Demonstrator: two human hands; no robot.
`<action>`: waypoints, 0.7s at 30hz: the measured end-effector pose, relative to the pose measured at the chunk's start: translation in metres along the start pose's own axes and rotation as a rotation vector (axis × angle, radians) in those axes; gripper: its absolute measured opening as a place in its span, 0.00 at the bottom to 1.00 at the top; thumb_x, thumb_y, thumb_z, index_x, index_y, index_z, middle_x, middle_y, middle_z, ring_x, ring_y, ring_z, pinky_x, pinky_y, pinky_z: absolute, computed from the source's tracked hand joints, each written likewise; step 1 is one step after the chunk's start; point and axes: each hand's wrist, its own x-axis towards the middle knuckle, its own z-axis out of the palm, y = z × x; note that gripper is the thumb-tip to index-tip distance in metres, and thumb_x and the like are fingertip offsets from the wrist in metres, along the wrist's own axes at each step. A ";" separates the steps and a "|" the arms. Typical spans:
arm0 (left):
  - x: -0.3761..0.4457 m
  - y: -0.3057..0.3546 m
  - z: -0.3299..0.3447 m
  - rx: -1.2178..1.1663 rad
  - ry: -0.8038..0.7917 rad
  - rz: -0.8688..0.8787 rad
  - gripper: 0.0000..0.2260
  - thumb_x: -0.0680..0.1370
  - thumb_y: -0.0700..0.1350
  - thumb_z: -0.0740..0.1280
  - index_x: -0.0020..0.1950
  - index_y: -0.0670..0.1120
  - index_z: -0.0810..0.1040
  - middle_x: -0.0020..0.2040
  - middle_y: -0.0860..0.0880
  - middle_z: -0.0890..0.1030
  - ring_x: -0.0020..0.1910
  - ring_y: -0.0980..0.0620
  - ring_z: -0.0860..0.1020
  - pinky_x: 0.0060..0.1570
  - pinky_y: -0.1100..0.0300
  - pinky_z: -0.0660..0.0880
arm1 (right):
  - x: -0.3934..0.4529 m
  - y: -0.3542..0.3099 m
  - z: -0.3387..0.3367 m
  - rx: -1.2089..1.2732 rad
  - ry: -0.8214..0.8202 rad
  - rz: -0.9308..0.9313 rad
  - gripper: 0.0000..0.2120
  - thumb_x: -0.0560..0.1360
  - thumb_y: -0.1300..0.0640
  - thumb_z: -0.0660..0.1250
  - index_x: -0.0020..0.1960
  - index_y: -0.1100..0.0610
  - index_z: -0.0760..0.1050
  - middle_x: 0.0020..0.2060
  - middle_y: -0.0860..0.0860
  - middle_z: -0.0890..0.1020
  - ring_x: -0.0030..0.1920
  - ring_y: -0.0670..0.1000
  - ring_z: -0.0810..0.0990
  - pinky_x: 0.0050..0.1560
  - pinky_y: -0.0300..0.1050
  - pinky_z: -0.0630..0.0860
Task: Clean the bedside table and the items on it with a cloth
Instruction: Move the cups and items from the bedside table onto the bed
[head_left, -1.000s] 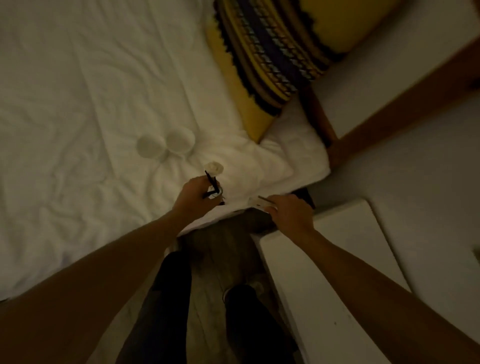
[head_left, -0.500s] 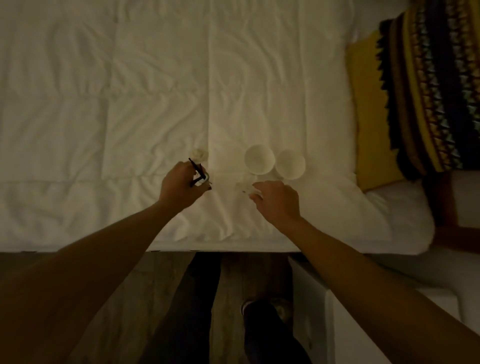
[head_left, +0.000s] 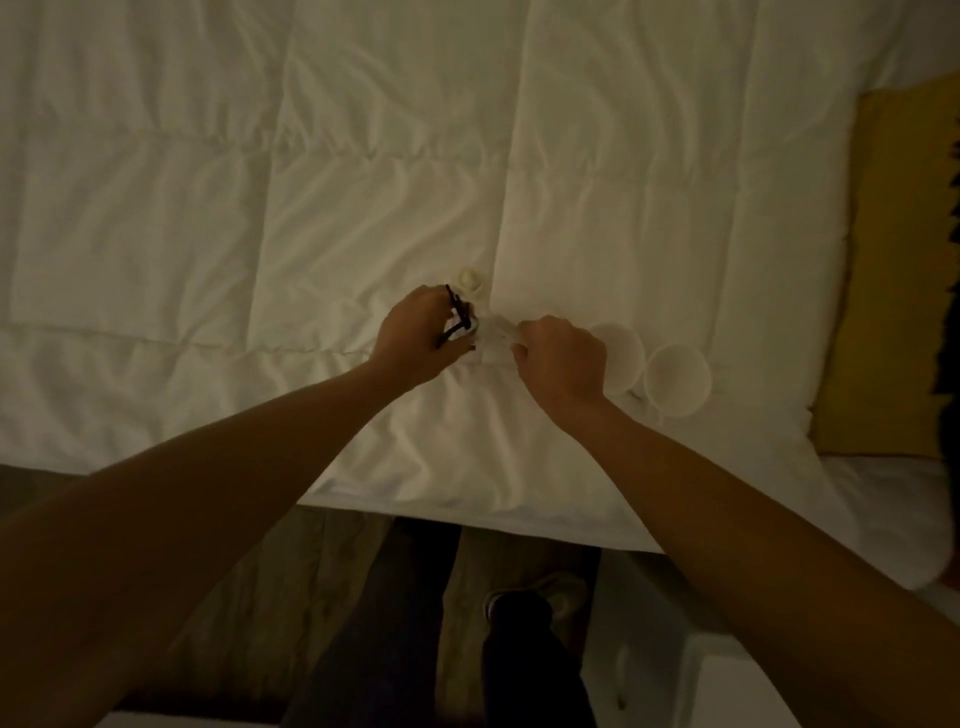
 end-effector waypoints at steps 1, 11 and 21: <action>0.003 0.001 0.004 0.014 -0.023 -0.011 0.13 0.74 0.46 0.75 0.55 0.41 0.82 0.53 0.43 0.82 0.53 0.41 0.79 0.51 0.46 0.76 | 0.002 0.001 0.001 -0.014 -0.008 -0.007 0.09 0.81 0.54 0.62 0.50 0.54 0.81 0.44 0.52 0.82 0.42 0.55 0.83 0.33 0.44 0.65; 0.008 -0.001 0.014 0.114 -0.087 -0.084 0.20 0.75 0.46 0.73 0.65 0.43 0.76 0.63 0.43 0.74 0.61 0.41 0.73 0.57 0.44 0.75 | 0.001 0.001 -0.001 0.039 -0.021 -0.061 0.08 0.76 0.62 0.64 0.54 0.58 0.76 0.48 0.54 0.82 0.47 0.56 0.80 0.33 0.46 0.64; -0.012 0.001 0.002 0.217 -0.158 -0.164 0.45 0.67 0.49 0.80 0.78 0.44 0.59 0.76 0.44 0.64 0.72 0.42 0.68 0.61 0.43 0.75 | -0.034 0.020 -0.018 0.209 0.001 -0.018 0.16 0.78 0.59 0.64 0.66 0.57 0.74 0.61 0.52 0.78 0.63 0.53 0.74 0.45 0.49 0.78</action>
